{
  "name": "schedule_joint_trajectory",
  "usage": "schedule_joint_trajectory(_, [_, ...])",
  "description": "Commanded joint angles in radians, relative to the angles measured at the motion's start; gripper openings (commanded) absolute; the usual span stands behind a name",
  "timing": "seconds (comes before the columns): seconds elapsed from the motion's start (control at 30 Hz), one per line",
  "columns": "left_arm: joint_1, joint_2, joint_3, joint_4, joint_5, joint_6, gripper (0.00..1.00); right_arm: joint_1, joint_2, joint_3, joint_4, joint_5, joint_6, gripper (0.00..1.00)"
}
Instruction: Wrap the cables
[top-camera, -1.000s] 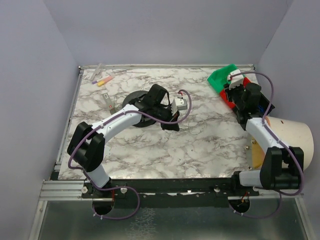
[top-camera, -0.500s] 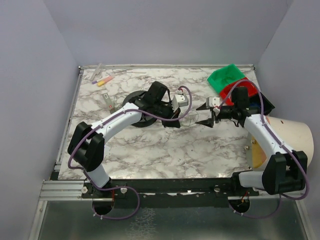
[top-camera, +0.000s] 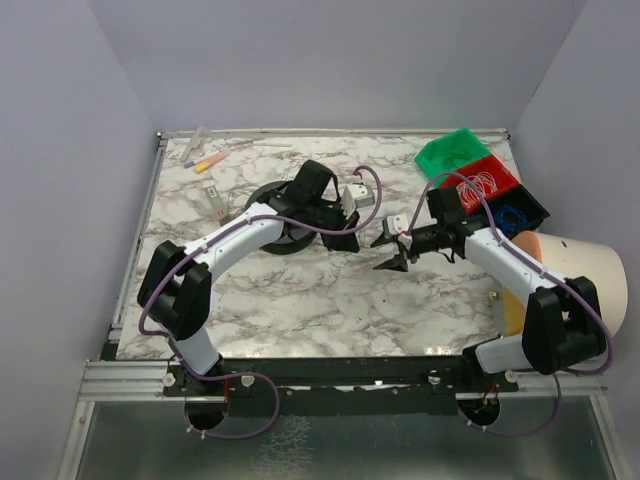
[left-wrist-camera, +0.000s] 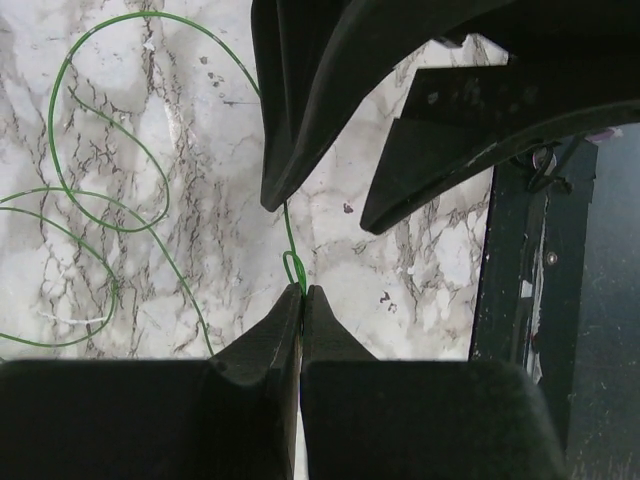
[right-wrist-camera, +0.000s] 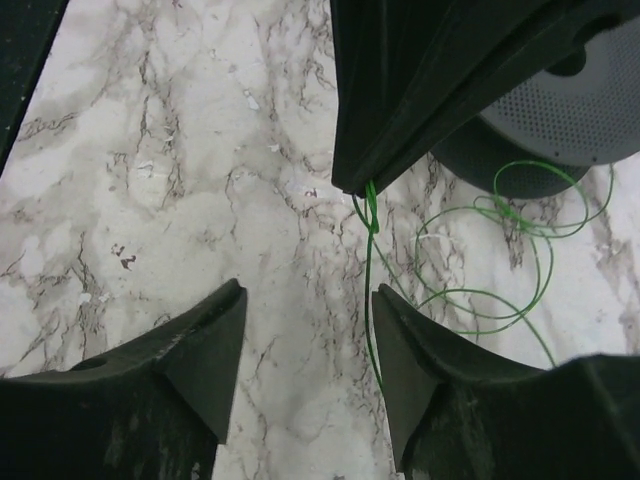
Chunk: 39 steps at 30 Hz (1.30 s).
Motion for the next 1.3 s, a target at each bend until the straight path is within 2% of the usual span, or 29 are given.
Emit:
schedule_joint_trajectory(0.0, [0.012,0.000,0.023,0.028,0.025,-0.018,0.02,0.013,0.038,-0.027,0.172,0.104,0.139,0.47])
schedule_joint_trajectory(0.1, [0.013,0.002,0.018,0.030,0.038,-0.018,0.03,0.013,0.054,-0.021,0.219,0.124,0.186,0.12])
schedule_joint_trajectory(0.13, [0.012,0.004,0.018,0.030,0.041,-0.019,0.06,0.013,0.053,-0.026,0.248,0.131,0.214,0.02])
schedule_joint_trajectory(0.17, [0.014,0.003,0.017,0.030,0.045,-0.017,0.14,0.014,0.050,-0.033,0.284,0.142,0.245,0.01])
schedule_joint_trajectory(0.27, [0.022,-0.002,0.015,0.030,0.052,-0.013,0.50,0.013,0.033,-0.059,0.349,0.171,0.281,0.00])
schedule_joint_trajectory(0.3, [0.029,-0.005,0.014,0.030,0.056,-0.013,0.57,0.013,0.029,-0.064,0.364,0.181,0.295,0.01])
schedule_joint_trajectory(0.37, [0.046,-0.010,0.015,0.030,0.070,-0.015,0.63,0.013,0.026,-0.067,0.369,0.194,0.294,0.00])
schedule_joint_trajectory(0.47, [0.080,-0.012,0.016,0.030,0.094,-0.018,0.67,0.013,0.028,-0.064,0.375,0.203,0.303,0.00])
schedule_joint_trajectory(0.6, [0.129,-0.012,0.016,0.030,0.121,-0.015,0.69,0.009,0.025,-0.067,0.381,0.211,0.306,0.01])
schedule_joint_trajectory(0.93, [0.144,0.011,0.005,0.029,0.104,0.023,0.61,0.001,0.014,-0.065,0.351,0.157,0.276,0.00])
schedule_joint_trajectory(1.27, [0.134,0.028,0.024,0.029,0.038,0.067,0.44,-0.005,0.028,-0.039,0.256,0.069,0.216,0.00])
